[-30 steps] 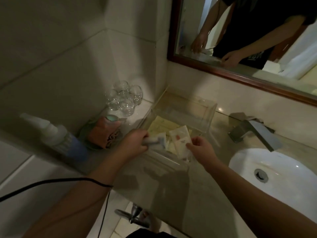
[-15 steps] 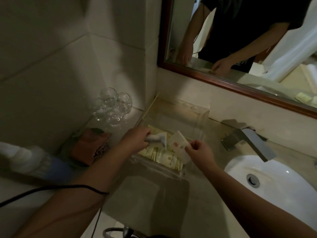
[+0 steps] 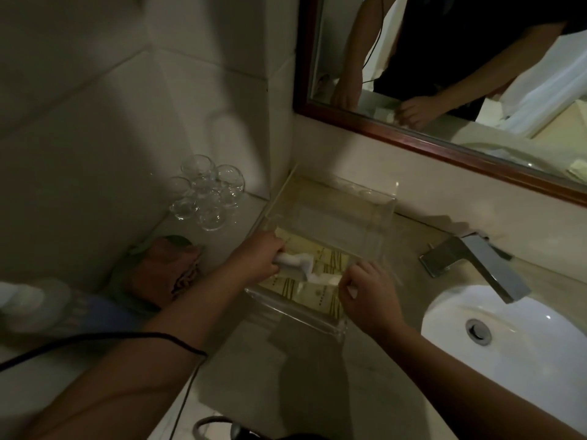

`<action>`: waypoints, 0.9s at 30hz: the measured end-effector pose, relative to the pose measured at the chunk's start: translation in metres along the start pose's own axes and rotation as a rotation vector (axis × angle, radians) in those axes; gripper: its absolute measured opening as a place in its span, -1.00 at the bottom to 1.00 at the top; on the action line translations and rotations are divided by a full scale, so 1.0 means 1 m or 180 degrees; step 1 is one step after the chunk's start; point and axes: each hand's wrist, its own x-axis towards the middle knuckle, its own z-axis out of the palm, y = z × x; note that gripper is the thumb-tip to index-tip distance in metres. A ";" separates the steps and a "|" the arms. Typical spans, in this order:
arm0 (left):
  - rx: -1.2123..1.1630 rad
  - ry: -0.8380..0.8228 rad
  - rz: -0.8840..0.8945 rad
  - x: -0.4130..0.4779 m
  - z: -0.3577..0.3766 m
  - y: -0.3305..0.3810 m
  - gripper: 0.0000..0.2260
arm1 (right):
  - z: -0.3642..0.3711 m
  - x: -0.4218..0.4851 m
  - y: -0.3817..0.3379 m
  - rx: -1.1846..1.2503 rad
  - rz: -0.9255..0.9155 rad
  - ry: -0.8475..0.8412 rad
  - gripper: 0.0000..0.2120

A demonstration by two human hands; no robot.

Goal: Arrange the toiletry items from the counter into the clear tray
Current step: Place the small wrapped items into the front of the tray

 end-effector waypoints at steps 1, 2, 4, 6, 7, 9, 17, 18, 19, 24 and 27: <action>0.0032 -0.0035 0.0009 -0.001 0.002 0.001 -0.73 | 0.003 -0.001 0.000 -0.0106 -0.0062 -0.0054 -0.82; 0.0052 -0.0051 0.0014 -0.002 0.004 0.002 -0.73 | 0.006 -0.003 0.001 -0.0203 -0.0109 -0.0139 -0.88; 0.0062 -0.0083 0.0028 -0.004 0.007 0.002 -0.74 | 0.012 -0.006 0.003 -0.0372 -0.0188 -0.0356 -0.97; 0.0080 -0.0127 0.0028 -0.005 0.008 0.001 -0.74 | 0.018 -0.010 0.004 -0.0441 -0.0221 -0.0552 -0.98; 0.0093 -0.0158 0.0024 -0.005 0.007 0.000 -0.74 | 0.020 -0.012 0.005 -0.0424 -0.0239 -0.0619 -0.97; 0.0110 -0.0224 0.0018 -0.005 0.007 -0.001 -0.71 | 0.021 -0.013 0.004 -0.0356 -0.0279 -0.0763 -0.97; 0.0467 -0.0466 0.0125 -0.009 0.007 0.003 -0.58 | 0.024 -0.011 0.010 -0.0249 -0.0098 -0.0778 -0.85; 0.0442 -0.0456 0.0139 -0.011 0.007 0.004 -0.56 | 0.024 -0.010 0.011 -0.0305 0.0036 -0.0707 -0.84; 0.0433 -0.0467 0.0162 -0.012 0.008 0.005 -0.56 | 0.024 -0.008 0.010 -0.0384 0.0142 -0.0709 -0.78; 0.0462 -0.0405 0.0127 -0.020 0.019 0.010 -0.60 | 0.025 -0.005 0.006 -0.0686 0.0207 -0.1033 -0.56; 0.0359 -0.0343 0.0048 -0.025 0.027 0.011 -0.62 | 0.025 -0.005 0.006 -0.0677 0.0189 -0.1101 -0.58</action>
